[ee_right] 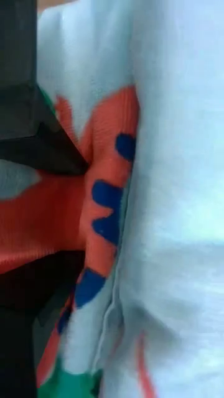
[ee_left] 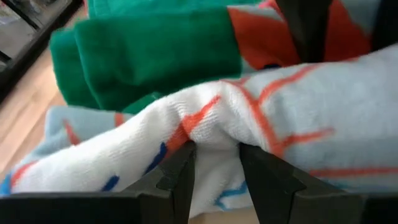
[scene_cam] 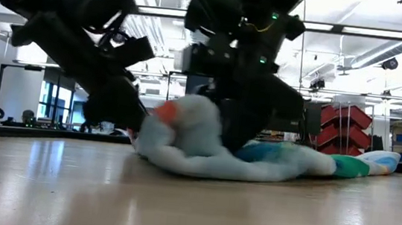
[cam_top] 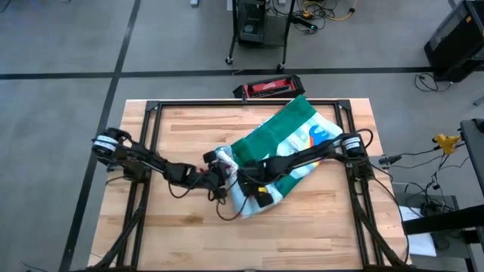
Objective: Roll towel
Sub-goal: Roll the multi-color dinosaur print towel
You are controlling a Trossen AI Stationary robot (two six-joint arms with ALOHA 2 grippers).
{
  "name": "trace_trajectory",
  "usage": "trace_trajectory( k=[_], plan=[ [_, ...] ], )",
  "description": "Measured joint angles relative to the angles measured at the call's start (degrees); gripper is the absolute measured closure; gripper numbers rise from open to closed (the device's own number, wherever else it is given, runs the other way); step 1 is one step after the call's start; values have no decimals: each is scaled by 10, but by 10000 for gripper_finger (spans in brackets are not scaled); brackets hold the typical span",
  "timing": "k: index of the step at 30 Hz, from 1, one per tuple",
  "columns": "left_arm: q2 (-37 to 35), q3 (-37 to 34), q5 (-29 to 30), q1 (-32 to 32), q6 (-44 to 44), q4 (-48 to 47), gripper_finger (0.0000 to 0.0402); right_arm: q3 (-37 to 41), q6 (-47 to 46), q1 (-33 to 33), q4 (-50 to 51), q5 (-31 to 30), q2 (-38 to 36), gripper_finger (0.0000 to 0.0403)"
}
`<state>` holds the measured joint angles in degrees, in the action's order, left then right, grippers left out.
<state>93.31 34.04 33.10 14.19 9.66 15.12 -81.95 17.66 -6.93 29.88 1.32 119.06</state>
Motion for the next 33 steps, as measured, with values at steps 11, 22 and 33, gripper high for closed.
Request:
trace_trajectory(
  k=[11,22,33],
  plan=[
    [-26,-1,85,118,171,-154,284,-143,14,-22,-19,15,100,199],
    [-74,-1,117,241,374,-311,284,-343,30,-52,93,6,177,199],
    [-91,0,104,257,406,-337,283,-358,-37,-92,91,-55,133,199]
  ],
)
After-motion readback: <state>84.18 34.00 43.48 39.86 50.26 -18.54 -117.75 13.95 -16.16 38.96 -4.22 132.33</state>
